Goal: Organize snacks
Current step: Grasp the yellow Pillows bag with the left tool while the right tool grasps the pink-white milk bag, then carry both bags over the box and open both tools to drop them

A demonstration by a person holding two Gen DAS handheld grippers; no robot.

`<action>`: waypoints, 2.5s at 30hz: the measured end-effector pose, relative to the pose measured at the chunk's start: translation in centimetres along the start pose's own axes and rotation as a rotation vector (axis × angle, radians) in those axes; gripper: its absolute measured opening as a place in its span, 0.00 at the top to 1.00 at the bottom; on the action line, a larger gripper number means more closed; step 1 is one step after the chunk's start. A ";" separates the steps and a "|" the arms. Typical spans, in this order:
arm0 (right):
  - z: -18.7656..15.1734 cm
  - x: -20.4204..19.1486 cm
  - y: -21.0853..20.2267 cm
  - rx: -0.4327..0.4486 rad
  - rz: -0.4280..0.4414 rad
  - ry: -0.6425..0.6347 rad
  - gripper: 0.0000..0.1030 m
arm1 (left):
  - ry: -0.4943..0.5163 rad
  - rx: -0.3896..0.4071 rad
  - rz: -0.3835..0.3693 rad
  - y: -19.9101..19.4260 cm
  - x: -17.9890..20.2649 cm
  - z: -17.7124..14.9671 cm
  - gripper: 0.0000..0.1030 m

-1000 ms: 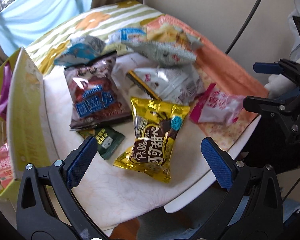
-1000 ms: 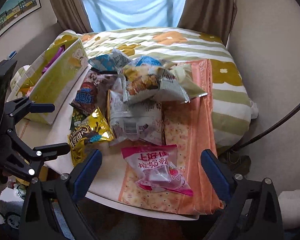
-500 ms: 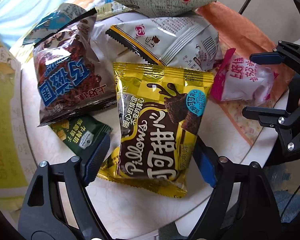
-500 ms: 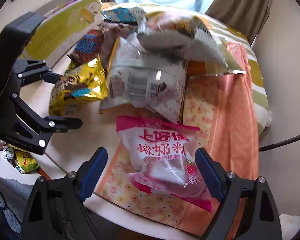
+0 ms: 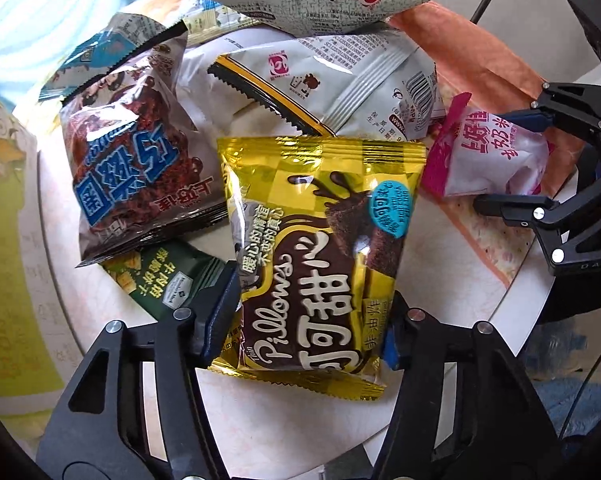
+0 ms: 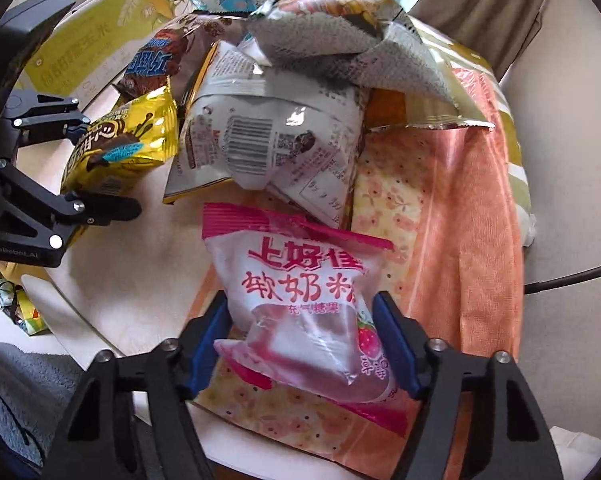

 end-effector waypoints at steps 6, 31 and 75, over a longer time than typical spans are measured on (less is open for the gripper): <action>-0.1 0.0 -0.4 0.010 -0.001 0.004 0.49 | -0.008 -0.004 0.007 -0.9 -0.1 0.1 0.59; 8.0 -5.7 -14.3 0.280 0.134 0.020 0.55 | -0.266 0.195 0.152 -15.8 -6.7 0.1 0.60; 30.9 -30.2 -7.8 0.251 0.258 0.032 0.55 | -0.516 0.101 0.222 -15.2 -35.2 -13.1 0.00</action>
Point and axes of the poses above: each gripper's, at about its wrist camera, not at the fingertips, and y roughly the way its jaws point, x to its right, z to its top, the point moved 6 cm from there along y, roughly the way its jaws point, and after that the axes turned 14 degrees about y, right-handed, at the moved point
